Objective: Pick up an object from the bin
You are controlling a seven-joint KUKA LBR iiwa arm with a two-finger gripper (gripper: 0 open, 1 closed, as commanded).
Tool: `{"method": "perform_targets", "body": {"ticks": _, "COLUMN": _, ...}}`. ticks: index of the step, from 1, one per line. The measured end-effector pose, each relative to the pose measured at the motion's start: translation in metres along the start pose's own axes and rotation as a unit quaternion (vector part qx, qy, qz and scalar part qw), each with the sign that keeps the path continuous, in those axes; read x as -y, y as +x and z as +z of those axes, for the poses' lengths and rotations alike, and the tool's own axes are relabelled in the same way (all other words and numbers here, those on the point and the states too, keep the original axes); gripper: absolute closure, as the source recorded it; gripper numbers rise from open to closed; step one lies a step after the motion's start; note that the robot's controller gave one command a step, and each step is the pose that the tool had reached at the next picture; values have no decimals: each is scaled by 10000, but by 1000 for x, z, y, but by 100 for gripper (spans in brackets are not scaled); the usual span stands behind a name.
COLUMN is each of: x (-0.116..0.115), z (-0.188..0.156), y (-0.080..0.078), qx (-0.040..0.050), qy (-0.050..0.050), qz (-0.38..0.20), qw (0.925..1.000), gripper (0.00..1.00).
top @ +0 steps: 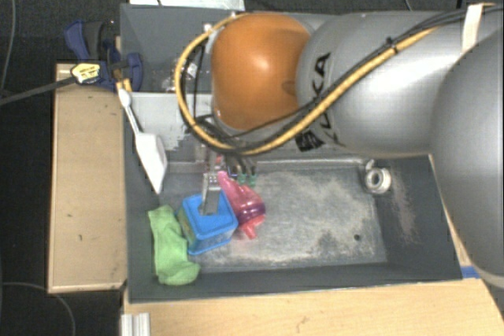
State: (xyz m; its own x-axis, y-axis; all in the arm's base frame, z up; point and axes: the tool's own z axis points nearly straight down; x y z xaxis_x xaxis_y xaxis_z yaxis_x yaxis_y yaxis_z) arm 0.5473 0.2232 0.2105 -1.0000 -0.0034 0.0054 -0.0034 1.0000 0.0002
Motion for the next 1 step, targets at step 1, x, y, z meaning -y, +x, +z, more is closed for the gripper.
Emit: {"method": "perform_targets", "body": {"ticks": 1, "x": 1, "z": -5, "y": -2, "qx": 41, "qy": -9, "qz": 31, "qw": 10000, "gripper": 0}}
